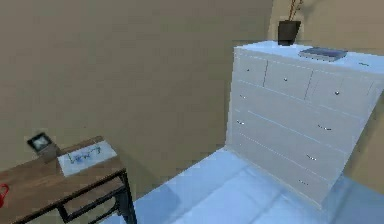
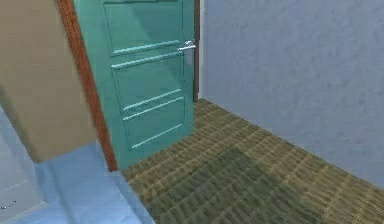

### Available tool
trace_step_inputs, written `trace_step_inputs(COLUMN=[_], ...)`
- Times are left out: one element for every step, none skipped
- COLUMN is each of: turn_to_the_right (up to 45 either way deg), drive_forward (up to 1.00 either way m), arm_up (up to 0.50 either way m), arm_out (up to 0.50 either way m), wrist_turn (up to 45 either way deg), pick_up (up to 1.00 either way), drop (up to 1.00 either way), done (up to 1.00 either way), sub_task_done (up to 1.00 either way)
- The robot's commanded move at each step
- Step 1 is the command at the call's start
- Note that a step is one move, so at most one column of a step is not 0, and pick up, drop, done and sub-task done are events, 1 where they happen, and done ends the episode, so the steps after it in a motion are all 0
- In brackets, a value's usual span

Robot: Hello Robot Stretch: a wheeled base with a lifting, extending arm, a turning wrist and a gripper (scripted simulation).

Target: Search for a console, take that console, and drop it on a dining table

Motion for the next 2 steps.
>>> trace_step_inputs(turn_to_the_right=[0.0,-45.0], drive_forward=[0.30,0.00], arm_up=[0.00,0.00], arm_out=[0.00,0.00], wrist_turn=[0.0,0.0], pick_up=[0.00,0.00], drop=[0.00,0.00], done=[0.00,0.00], sub_task_done=[0.00,0.00])
